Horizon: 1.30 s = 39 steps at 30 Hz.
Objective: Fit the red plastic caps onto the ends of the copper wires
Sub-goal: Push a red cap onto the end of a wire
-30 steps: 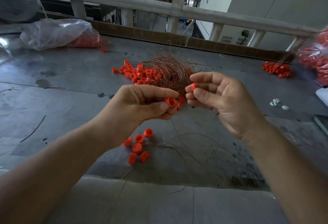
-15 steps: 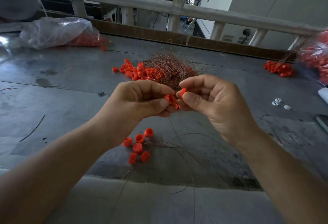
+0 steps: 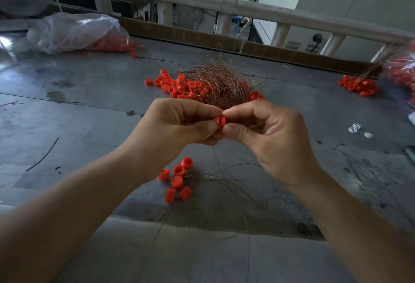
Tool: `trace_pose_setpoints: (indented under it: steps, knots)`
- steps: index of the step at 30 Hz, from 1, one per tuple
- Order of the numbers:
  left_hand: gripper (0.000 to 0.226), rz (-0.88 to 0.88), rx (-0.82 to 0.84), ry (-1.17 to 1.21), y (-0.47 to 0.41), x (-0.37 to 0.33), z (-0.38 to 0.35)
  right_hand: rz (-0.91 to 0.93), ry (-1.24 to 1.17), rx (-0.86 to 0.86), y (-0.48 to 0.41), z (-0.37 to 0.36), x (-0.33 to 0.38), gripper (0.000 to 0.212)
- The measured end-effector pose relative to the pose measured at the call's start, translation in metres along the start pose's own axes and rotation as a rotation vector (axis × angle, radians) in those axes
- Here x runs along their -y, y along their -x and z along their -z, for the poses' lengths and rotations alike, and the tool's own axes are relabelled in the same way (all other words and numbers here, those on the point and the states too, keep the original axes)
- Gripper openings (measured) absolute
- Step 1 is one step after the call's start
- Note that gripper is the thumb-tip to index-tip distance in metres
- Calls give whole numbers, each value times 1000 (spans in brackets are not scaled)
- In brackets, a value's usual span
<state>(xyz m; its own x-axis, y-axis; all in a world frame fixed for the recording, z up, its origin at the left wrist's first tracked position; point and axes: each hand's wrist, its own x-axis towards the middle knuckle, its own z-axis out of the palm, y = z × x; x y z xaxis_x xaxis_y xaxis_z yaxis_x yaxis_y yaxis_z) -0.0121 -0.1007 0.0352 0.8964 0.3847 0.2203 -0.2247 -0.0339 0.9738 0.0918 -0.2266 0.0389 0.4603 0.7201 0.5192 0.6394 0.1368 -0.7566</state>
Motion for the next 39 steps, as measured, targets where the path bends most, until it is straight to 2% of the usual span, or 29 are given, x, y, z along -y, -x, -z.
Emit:
trace_pose_setpoints:
  steps: [10,22,28,32,39]
  knots:
    - [21,25,2,-54,2,0,-2,78,112,-17,2,0,-2,27]
    - [19,110,37,58,3,1,-3,138,200,-53,5,-1,1,16]
    - [22,122,80,99,3,-2,-2,110,93,-1,1,5,2,23]
    - [24,124,104,100,5,-1,-3,60,7,18,1,5,0,14]
    - [23,109,131,92,5,0,-1,73,6,38,2,4,2,14]
